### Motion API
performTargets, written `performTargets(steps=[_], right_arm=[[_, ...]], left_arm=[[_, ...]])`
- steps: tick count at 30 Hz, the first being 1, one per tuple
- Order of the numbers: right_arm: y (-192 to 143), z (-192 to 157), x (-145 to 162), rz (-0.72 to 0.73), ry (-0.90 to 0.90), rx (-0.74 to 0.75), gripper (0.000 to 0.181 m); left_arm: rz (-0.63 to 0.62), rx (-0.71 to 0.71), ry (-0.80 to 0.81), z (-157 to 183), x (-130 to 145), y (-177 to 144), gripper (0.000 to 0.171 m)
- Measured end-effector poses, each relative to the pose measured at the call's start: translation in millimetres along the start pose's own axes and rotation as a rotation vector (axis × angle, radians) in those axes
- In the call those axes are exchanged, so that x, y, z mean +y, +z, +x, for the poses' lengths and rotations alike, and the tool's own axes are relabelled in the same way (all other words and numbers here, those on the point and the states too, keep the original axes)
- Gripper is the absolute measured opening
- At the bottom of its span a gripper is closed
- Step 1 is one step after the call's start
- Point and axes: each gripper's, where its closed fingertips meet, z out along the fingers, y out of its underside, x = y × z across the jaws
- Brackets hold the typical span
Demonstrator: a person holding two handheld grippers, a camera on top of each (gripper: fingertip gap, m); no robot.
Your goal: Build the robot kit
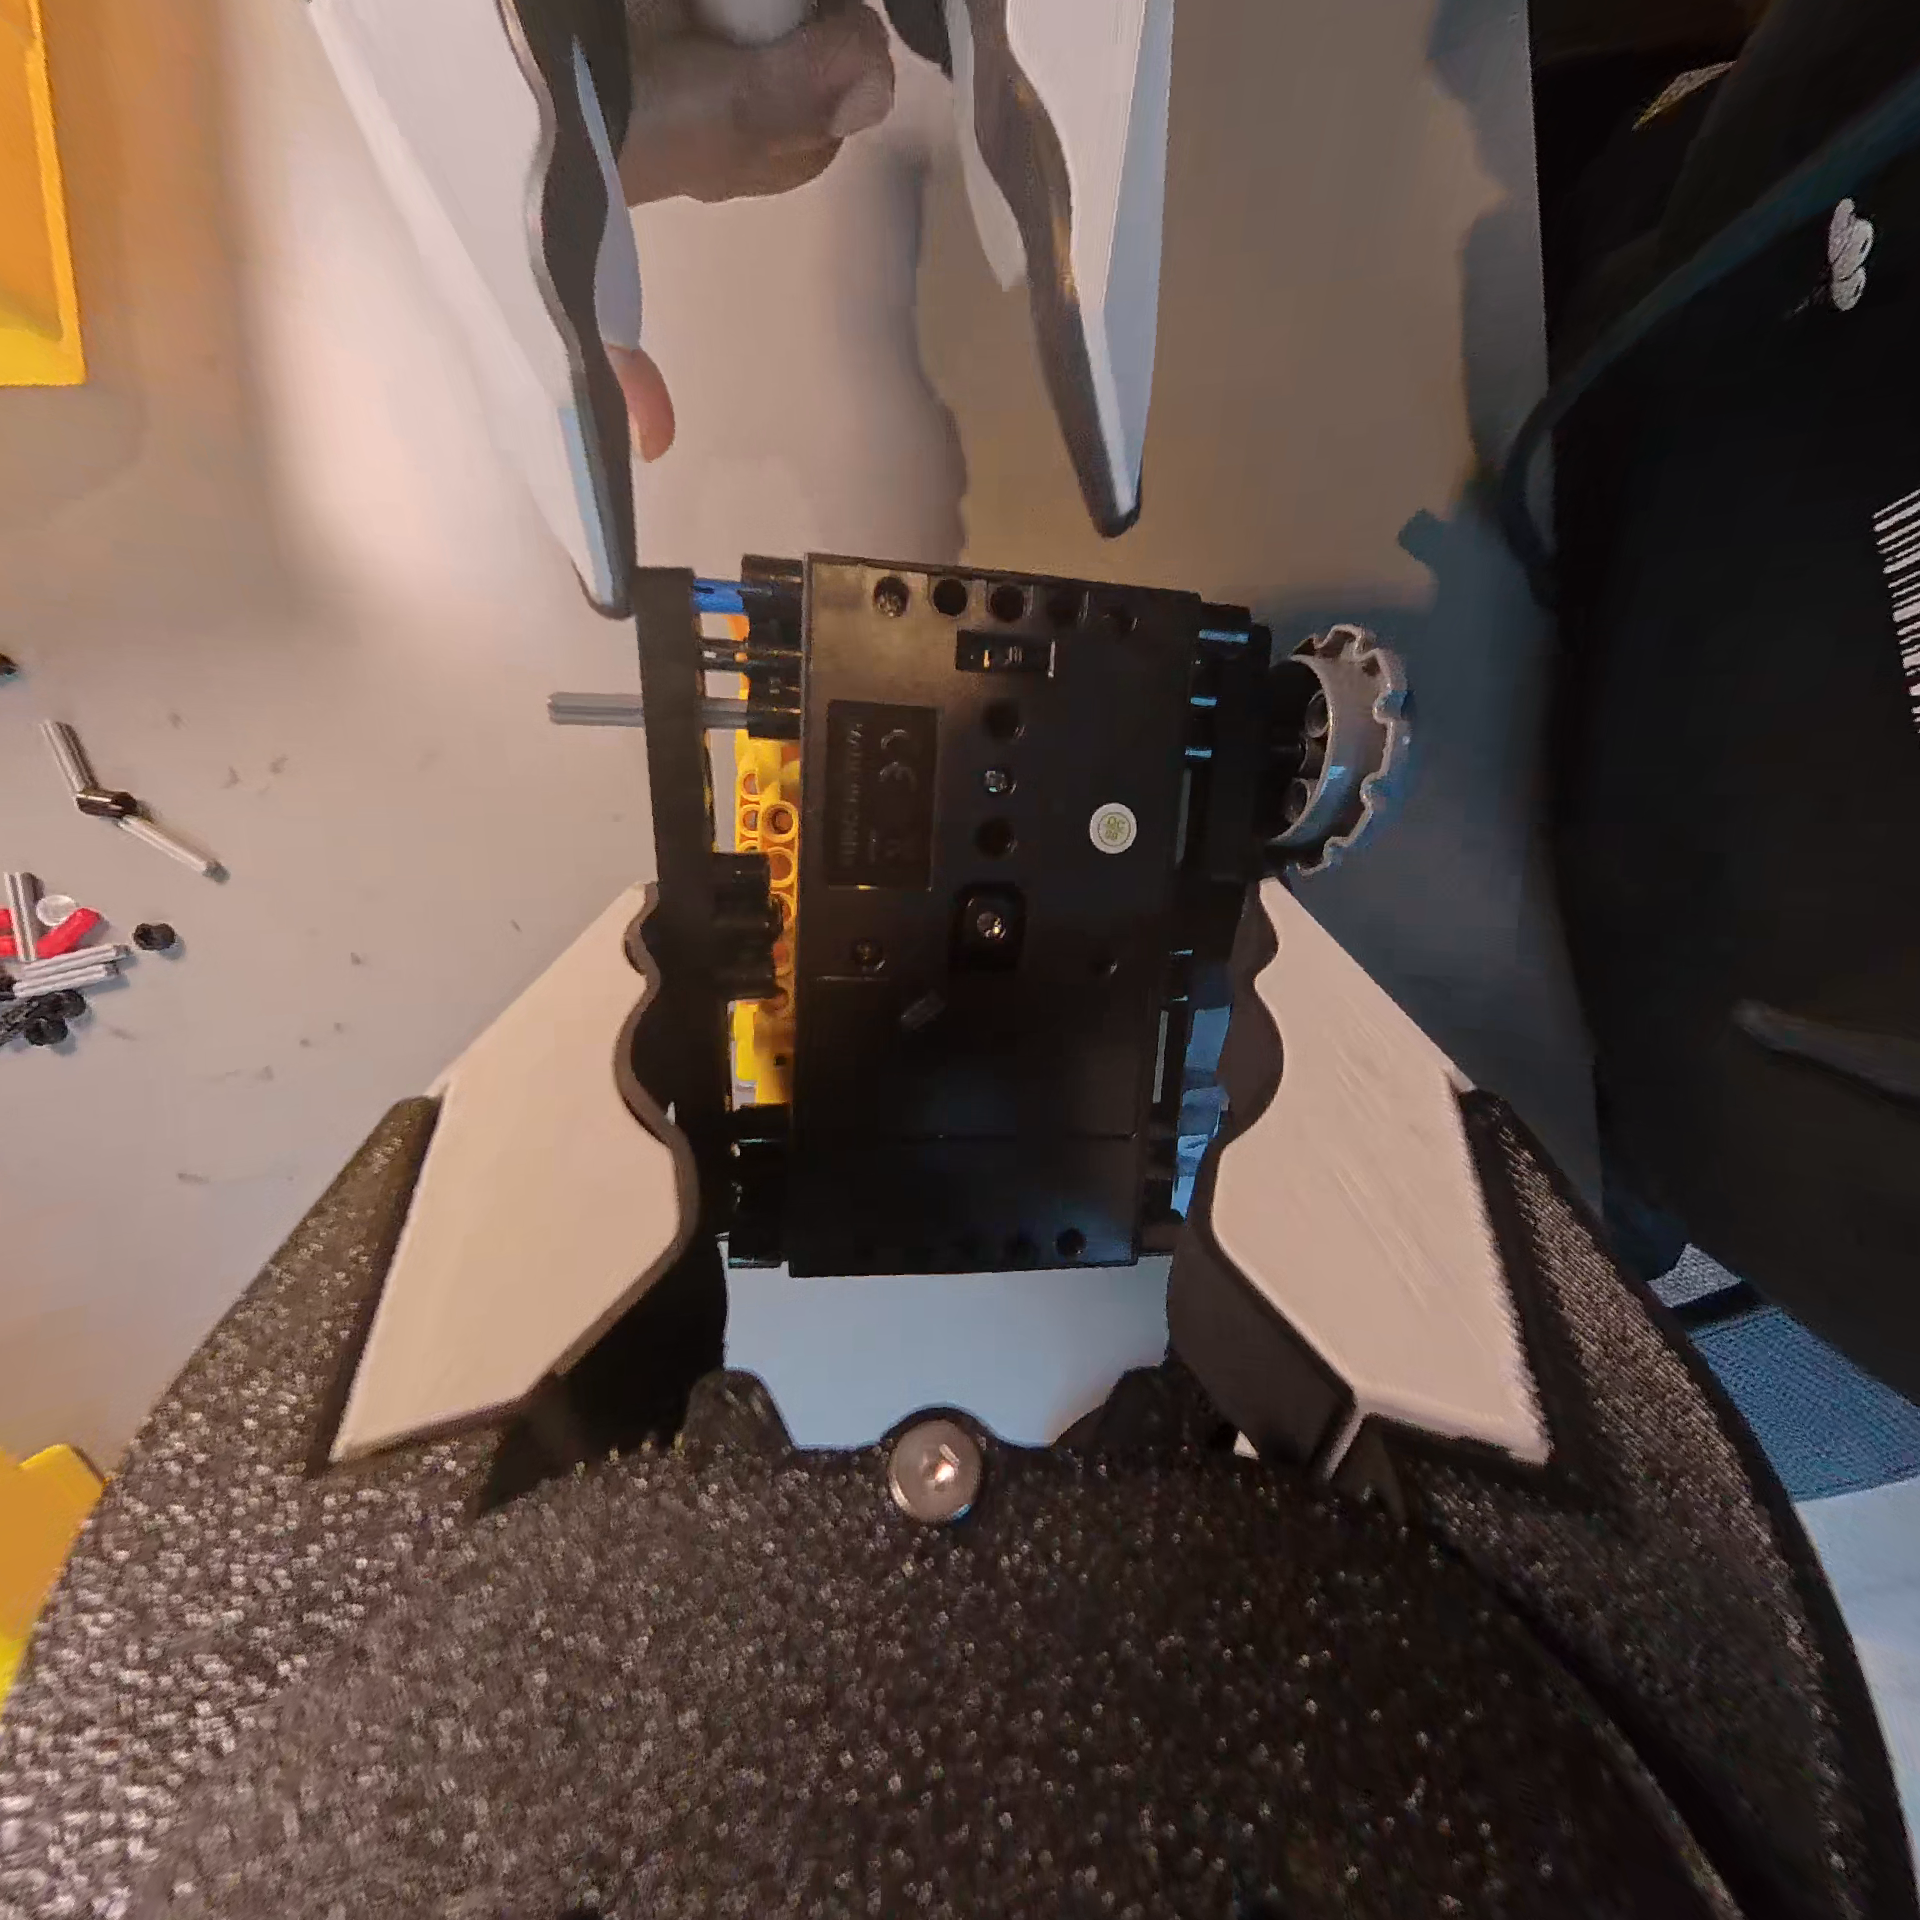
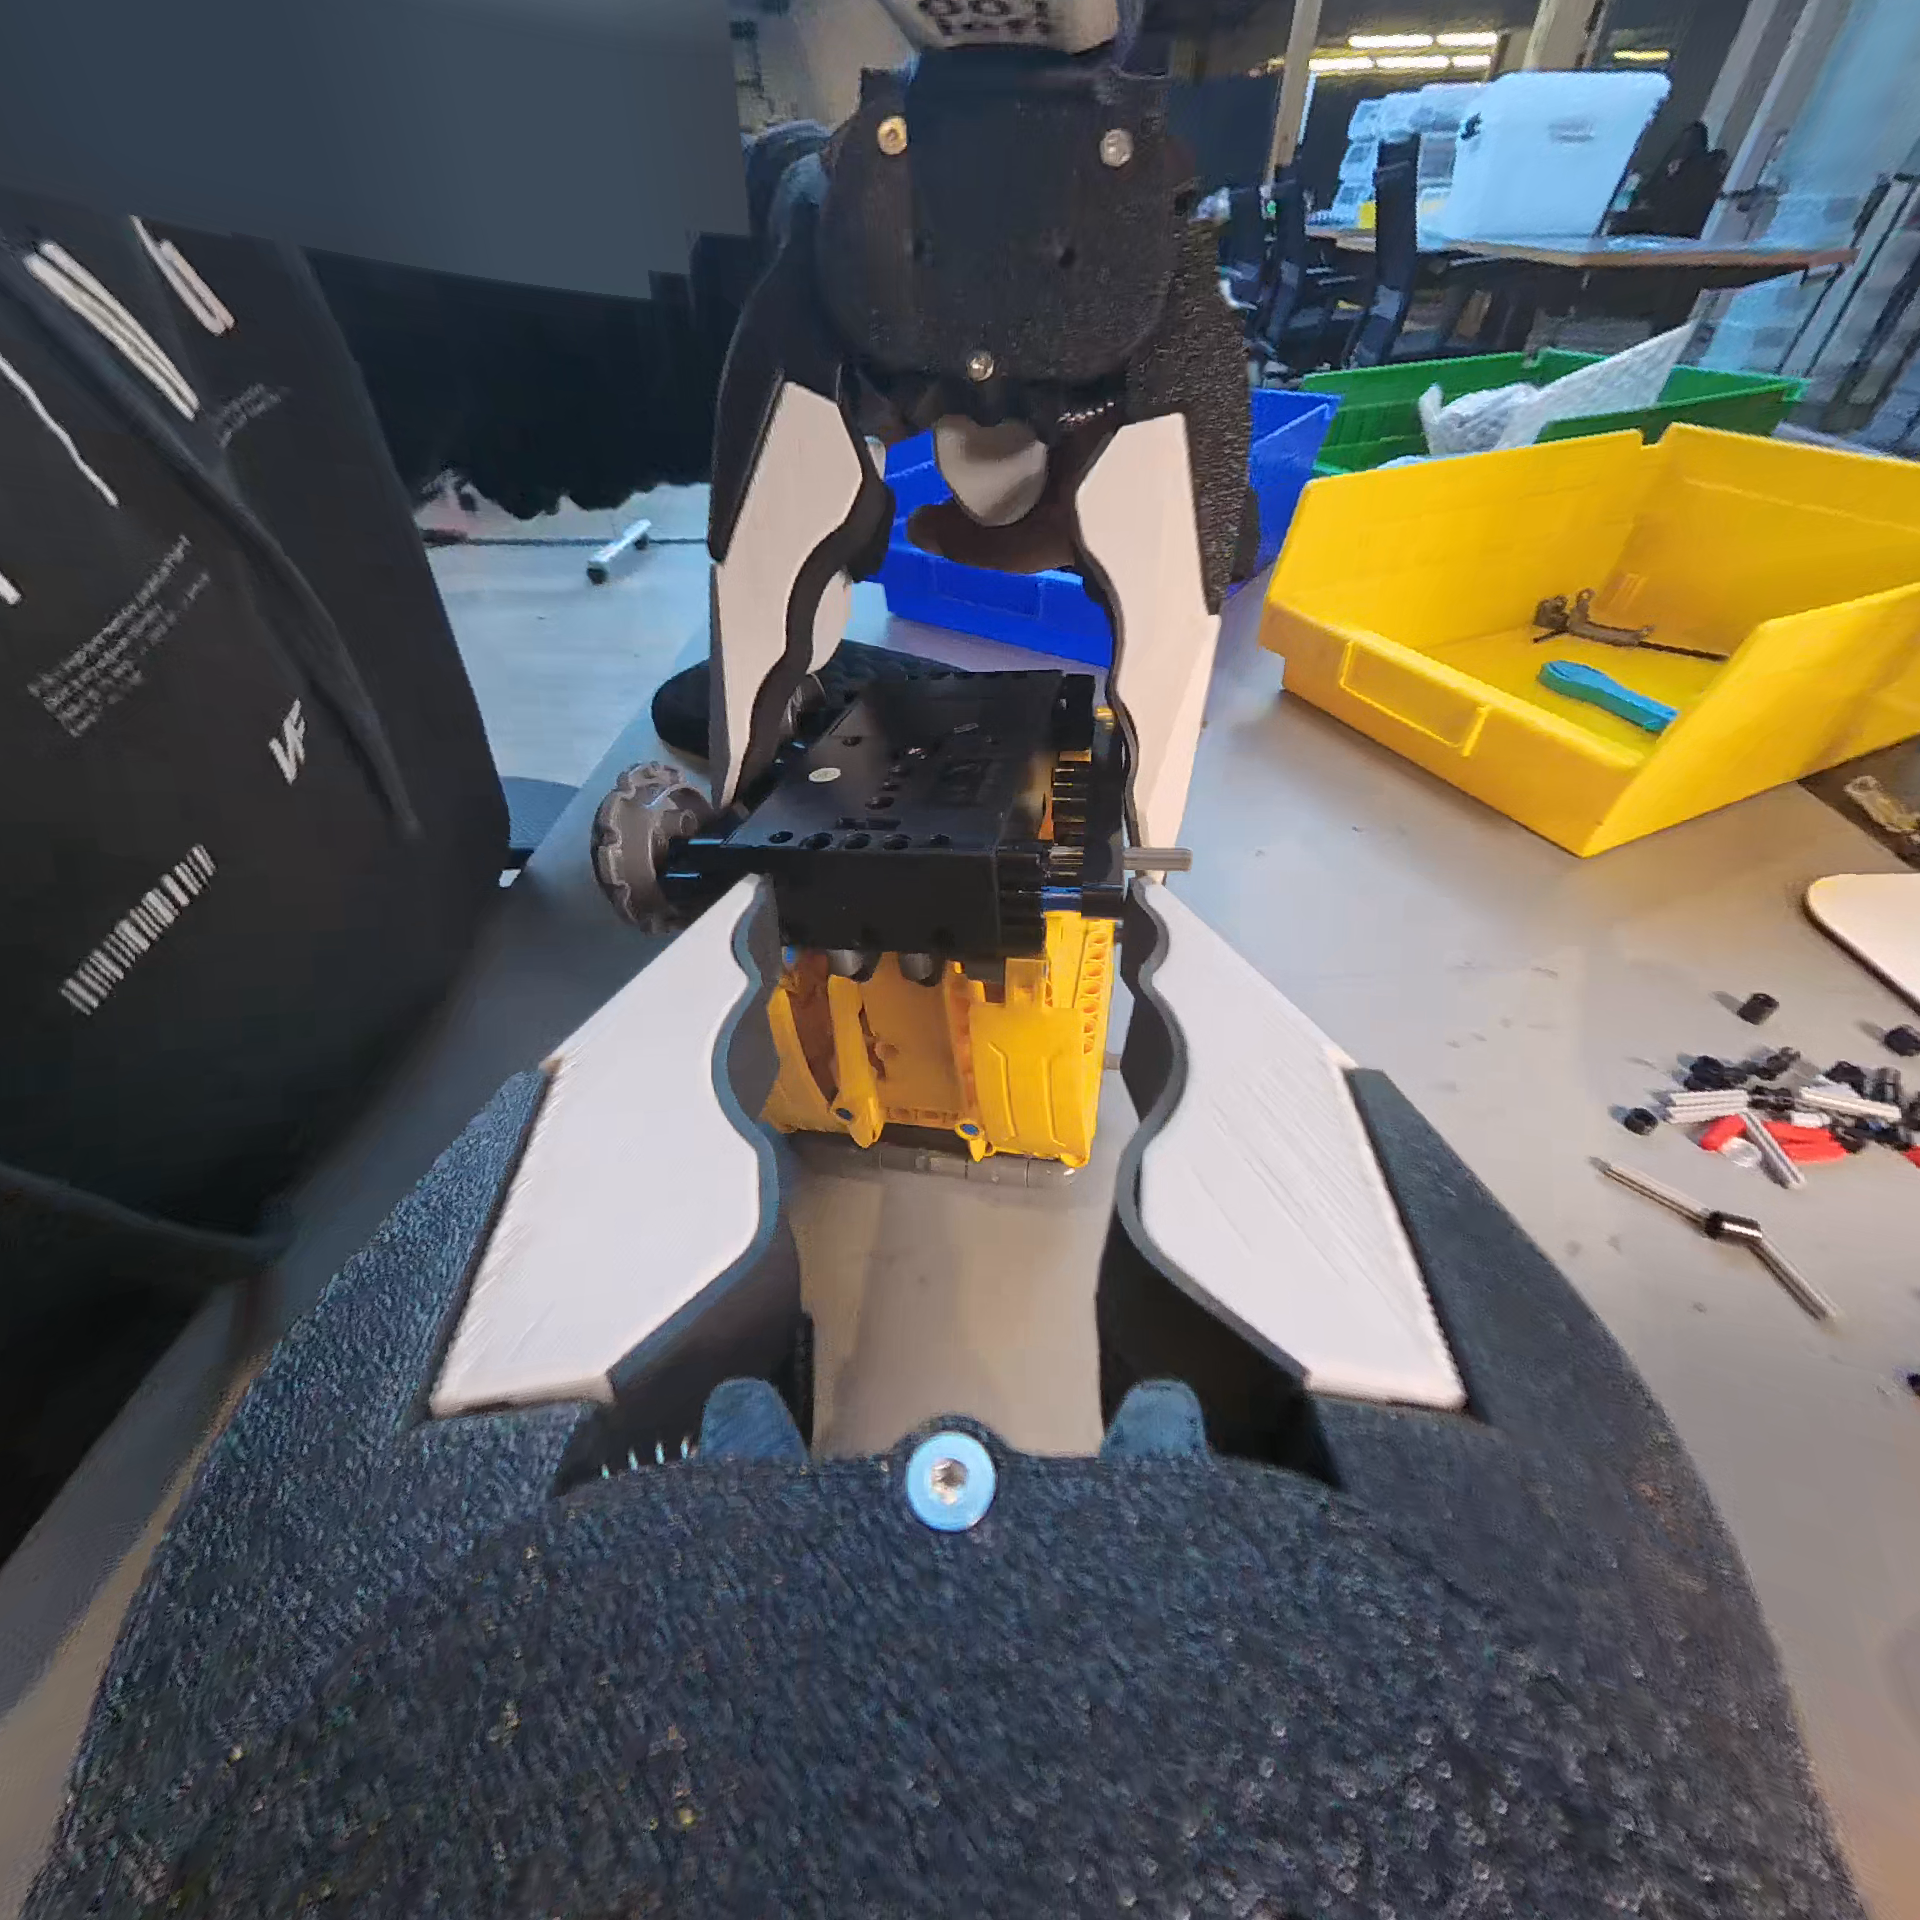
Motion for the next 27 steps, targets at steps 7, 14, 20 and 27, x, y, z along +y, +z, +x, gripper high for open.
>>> performTargets(steps=[7, 14, 20, 27], right_arm=[[5.4, 4.6, -1.1, -0.081, 0.042, 0.102, 0.084], [8.0, 3.6, -3.0, -0.094, 0.044, 0.115, 0.092], [7.8, 9.0, -4.4, -0.075, 0.07, 0.119, 0.054], [7.4, 5.9, -1.2, -0.074, 0.053, 0.114, 0.066]], left_arm=[[0.039, 0.002, -0.084, -3.6, -1.5, -1.0, 0.104], [0.058, 0.001, -0.113, -4.6, -3.5, -1.0, 0.104], [0.162, 0.078, -0.16, 6.9, -24.3, -11.1, 0.098], [0.063, -0.003, -0.094, 6.1, -18.7, -6.7, 0.084]])
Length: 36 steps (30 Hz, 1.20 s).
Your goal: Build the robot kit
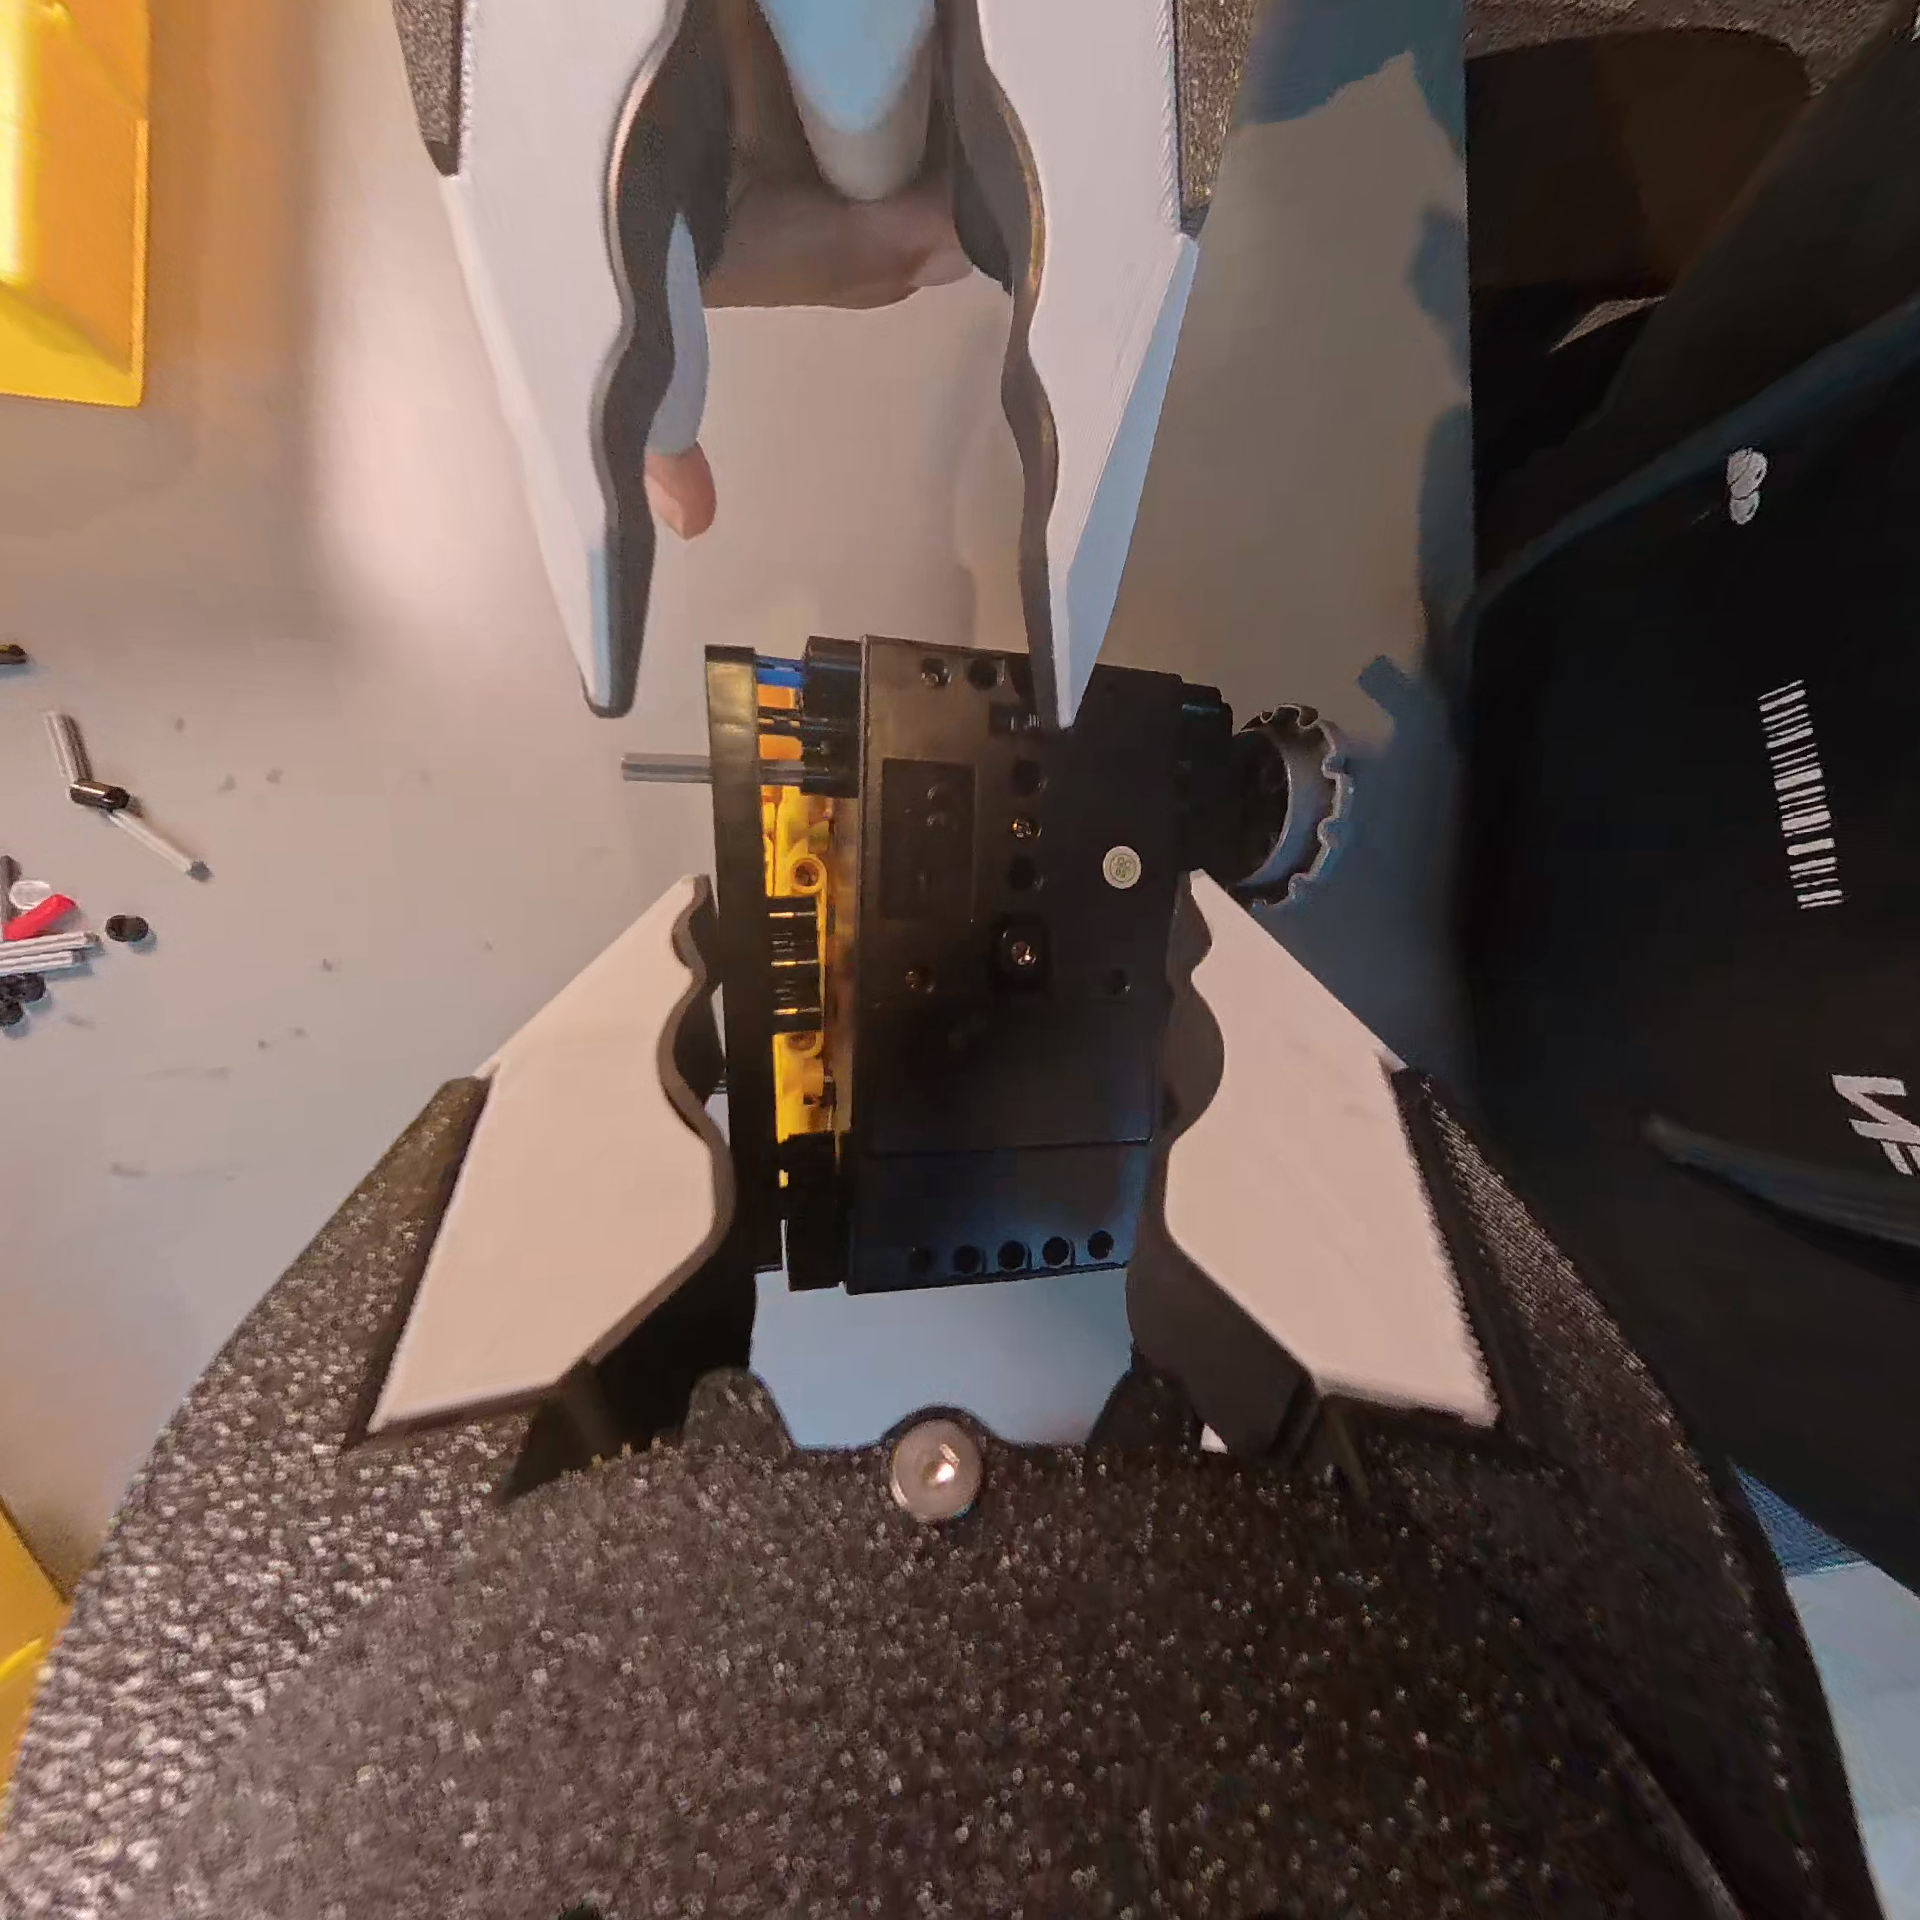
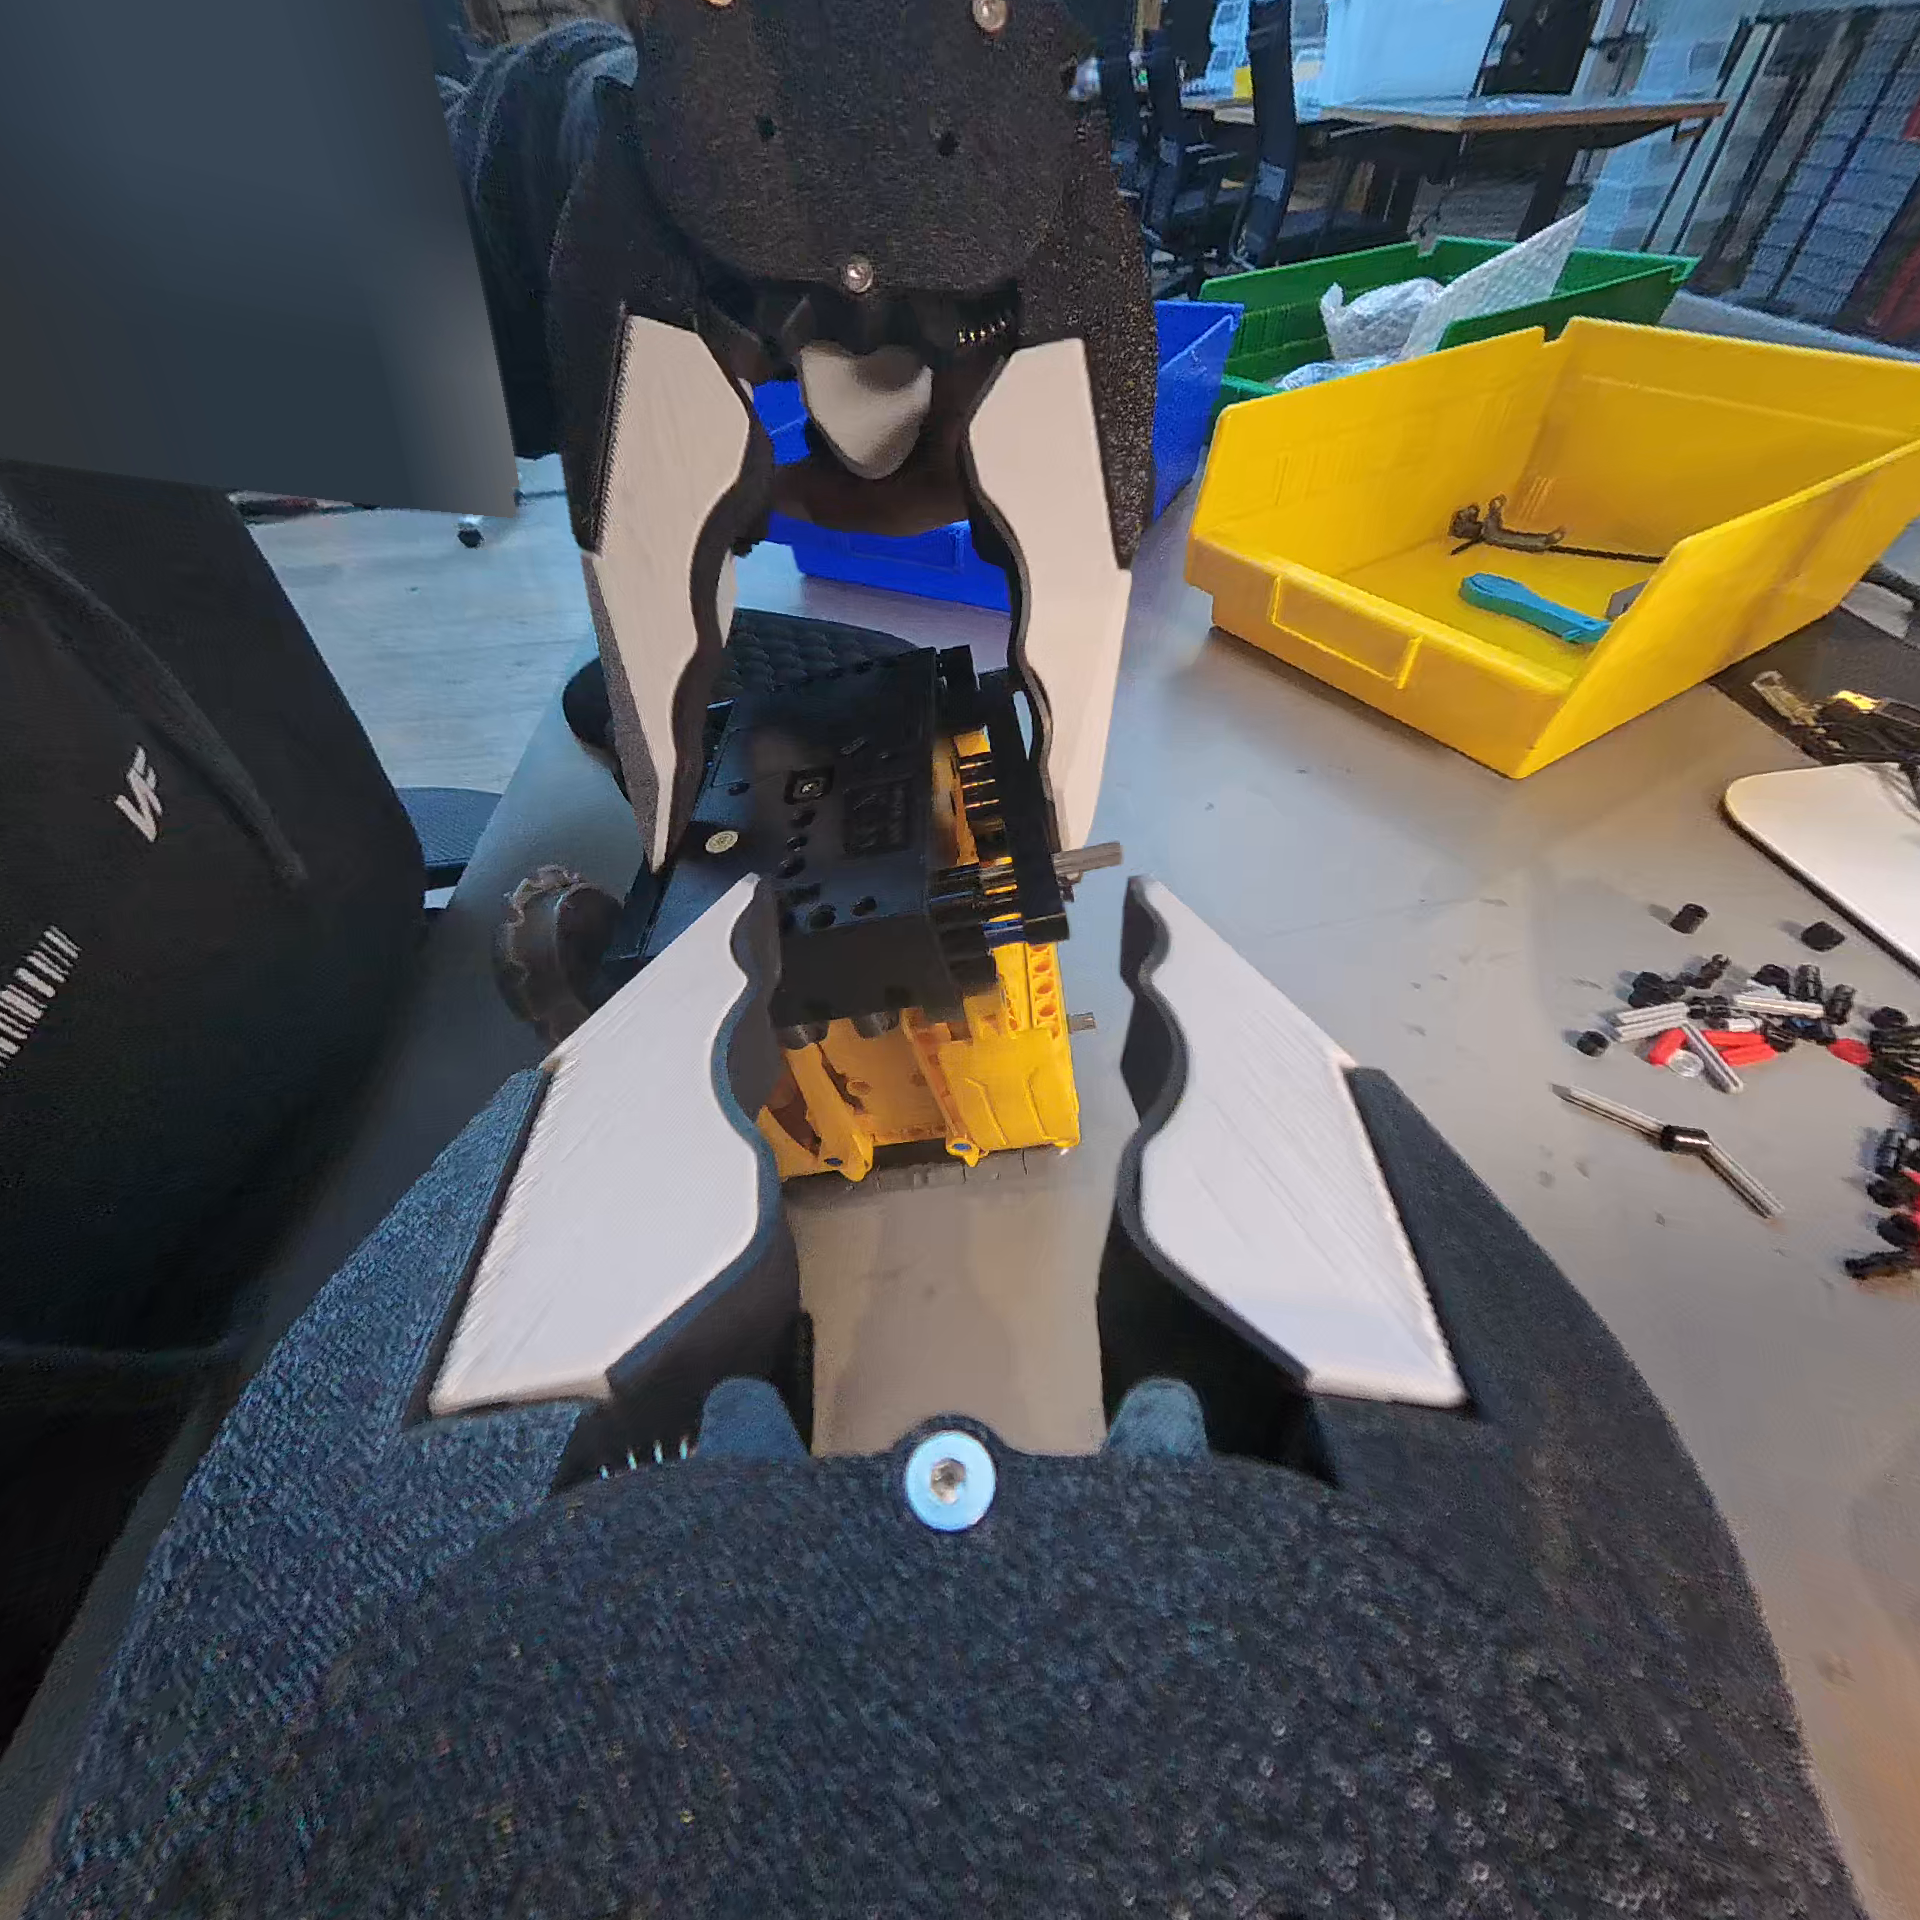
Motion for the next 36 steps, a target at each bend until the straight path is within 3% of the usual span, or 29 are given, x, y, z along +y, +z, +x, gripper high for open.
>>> performTargets(steps=[7, 36], right_arm=[[-1.5, -18.8, 6.6, -0.045, -0.061, -0.031, 0.097], [5.9, -22.8, 7.3, 0.04, -0.145, 0.012, 0.091]], left_arm=[[0.017, -0.002, -0.007, -2.2, 0.2, -0.6, 0.082], [0.044, 0.048, 0.035, 1.2, -3.4, 2.2, 0.08]])
